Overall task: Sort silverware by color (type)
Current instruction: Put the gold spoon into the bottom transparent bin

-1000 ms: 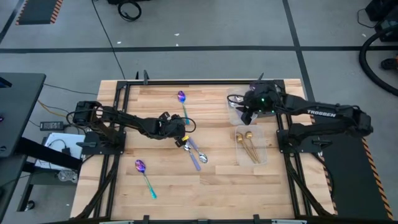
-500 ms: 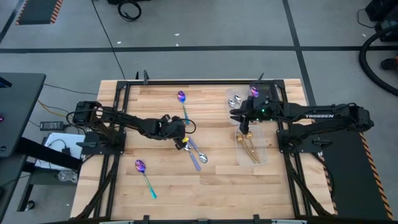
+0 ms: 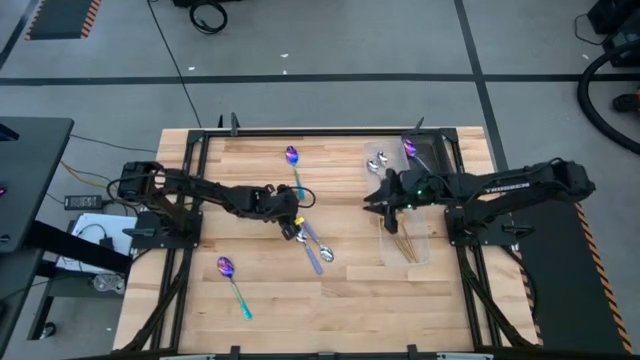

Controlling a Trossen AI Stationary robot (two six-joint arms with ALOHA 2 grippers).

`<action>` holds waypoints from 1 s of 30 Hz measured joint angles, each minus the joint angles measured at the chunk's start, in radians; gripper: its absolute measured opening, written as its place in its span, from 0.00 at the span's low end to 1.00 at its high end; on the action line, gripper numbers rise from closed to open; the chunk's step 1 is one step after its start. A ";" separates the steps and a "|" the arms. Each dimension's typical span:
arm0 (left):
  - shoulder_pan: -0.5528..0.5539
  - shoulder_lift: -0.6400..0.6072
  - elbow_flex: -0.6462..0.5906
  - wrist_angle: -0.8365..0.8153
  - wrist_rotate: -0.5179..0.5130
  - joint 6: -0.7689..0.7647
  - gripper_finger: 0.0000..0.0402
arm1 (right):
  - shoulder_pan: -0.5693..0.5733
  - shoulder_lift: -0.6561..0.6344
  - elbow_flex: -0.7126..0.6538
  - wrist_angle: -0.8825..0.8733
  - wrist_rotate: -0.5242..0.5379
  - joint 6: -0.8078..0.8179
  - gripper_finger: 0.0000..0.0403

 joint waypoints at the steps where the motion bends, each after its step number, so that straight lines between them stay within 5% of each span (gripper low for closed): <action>1: 0.009 0.000 0.000 0.002 0.000 0.009 0.39 | 0.012 0.013 0.000 0.009 0.000 0.000 0.31; 17: 0.190 0.000 0.000 0.015 0.039 0.021 0.39 | 0.134 0.271 0.000 0.199 0.030 0.035 0.31; 23: 0.128 0.000 0.000 0.025 0.054 -0.140 0.39 | 0.177 0.367 0.000 0.260 0.115 0.055 0.31; 30: 0.013 0.004 0.000 0.017 -0.098 -0.307 0.39 | 0.189 0.428 0.000 0.338 0.133 0.046 0.31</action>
